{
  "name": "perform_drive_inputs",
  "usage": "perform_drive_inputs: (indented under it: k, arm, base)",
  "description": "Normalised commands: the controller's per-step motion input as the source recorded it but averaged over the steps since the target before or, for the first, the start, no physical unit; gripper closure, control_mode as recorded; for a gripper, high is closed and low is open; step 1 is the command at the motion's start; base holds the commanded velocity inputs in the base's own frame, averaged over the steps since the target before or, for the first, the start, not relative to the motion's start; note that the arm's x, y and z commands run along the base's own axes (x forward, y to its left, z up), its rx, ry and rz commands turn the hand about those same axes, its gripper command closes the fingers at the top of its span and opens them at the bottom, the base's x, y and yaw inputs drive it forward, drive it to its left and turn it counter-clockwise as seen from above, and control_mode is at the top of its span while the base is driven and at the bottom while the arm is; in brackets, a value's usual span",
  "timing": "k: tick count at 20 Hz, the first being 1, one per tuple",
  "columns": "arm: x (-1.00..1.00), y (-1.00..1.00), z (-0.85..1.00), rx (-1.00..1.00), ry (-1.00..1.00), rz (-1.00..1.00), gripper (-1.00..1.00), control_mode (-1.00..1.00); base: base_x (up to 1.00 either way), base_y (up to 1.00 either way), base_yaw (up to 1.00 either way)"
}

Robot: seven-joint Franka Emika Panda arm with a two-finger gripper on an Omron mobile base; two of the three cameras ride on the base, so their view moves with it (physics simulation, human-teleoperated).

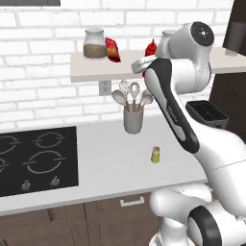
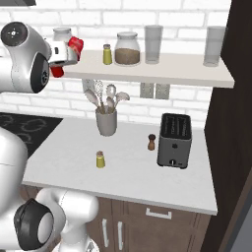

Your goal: Put the shaker and condiment bottle from the counter next to their counterparts in the cabinet.

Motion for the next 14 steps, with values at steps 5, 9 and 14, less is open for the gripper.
perform_drive_inputs:
  k: [5,9,14]
  arm:
    - [0.02,0.21,0.02,0.0,0.0,0.03,1.0,-1.0]
    - [0.25,0.24,0.0,0.0,0.0,0.0,1.0,-1.0]
    - [0.33,0.24,0.0,0.0,0.0,0.0,1.0,-1.0]
  base:
    - [0.0,0.0,0.0]
    - [0.0,0.0,0.0]
    - [0.0,0.0,0.0]
